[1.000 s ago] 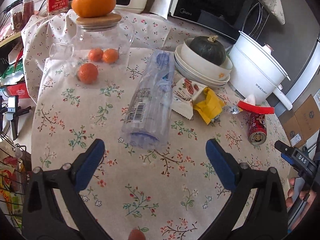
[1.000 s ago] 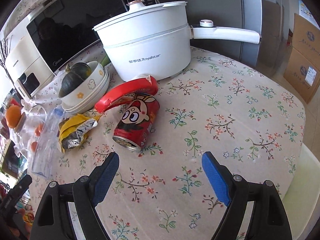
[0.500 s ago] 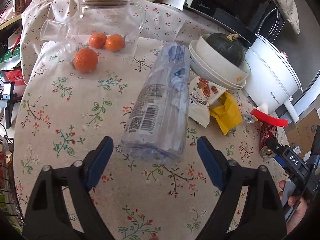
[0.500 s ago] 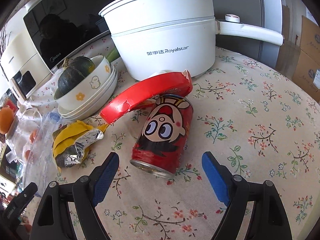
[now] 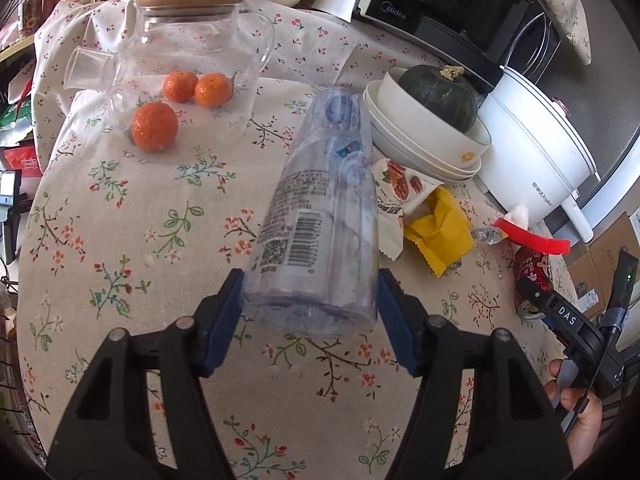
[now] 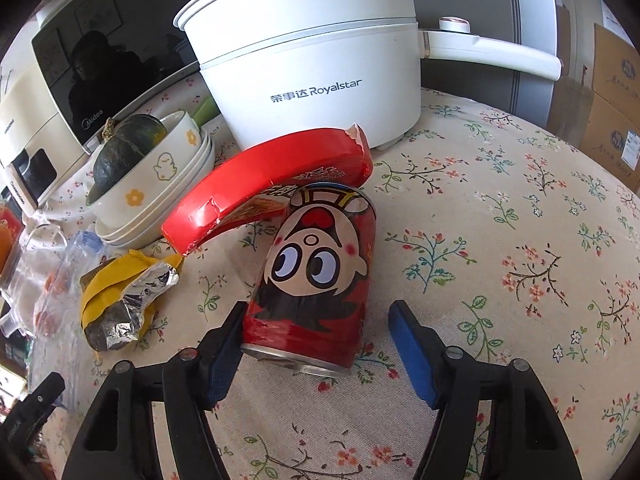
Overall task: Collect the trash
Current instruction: 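Grasp the clear plastic bottle with the left gripper while the right grasps the red can, then carry the bottle in the left gripper and can in the right over the bin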
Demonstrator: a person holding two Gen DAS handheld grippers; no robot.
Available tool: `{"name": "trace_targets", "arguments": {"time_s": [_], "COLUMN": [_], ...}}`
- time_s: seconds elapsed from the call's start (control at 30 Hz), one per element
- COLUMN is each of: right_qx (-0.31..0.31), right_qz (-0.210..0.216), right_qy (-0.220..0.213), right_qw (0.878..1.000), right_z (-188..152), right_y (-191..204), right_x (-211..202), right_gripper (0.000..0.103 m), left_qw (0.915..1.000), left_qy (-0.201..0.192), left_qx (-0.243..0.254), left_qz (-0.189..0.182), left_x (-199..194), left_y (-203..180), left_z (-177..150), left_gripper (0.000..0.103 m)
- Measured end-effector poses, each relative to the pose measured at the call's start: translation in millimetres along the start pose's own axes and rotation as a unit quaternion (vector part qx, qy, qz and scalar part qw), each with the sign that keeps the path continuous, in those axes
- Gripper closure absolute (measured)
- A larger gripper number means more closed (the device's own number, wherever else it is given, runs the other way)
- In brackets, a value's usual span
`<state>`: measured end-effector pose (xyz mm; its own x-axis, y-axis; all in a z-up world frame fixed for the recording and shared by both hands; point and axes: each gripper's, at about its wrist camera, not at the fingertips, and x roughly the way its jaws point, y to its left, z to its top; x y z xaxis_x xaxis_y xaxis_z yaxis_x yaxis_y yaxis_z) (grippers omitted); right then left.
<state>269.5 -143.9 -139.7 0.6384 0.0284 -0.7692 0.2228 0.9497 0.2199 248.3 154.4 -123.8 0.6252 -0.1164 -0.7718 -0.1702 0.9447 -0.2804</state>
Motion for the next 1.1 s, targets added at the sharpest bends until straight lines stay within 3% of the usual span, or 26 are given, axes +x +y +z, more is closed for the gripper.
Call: {"name": "trace_targets", "arguments": {"time_s": [0.47,0.73,0.93,1.1], "right_qx": [-0.052,-0.092,-0.066,-0.066], "right_qz": [0.03,0.073,0.101,0.092], "right_qy": [-0.002,0.017,0.034,0.033], "right_qw": [0.998,0.993,0.992,0.993], "right_z": [12,14,10,7], "right_y": [-13,-22,-40,-56], "right_x": [-61,-107,-136,-156], "right_gripper": [0.048,0.049,0.049,0.049], "left_qw": [0.9968,0.9941,0.9909,0.988], "left_qy": [-0.067,-0.099,-0.124,-0.144], "left_qx": [0.042,0.038,0.036,0.035], "left_qz": [-0.013,-0.023,-0.038,-0.044], "left_x": [-77,-120,-144,-160], "left_y": [-21,-22,-24,-29], "left_z": [3,3,4,3], "left_gripper": [0.038,0.038,0.039,0.04]}}
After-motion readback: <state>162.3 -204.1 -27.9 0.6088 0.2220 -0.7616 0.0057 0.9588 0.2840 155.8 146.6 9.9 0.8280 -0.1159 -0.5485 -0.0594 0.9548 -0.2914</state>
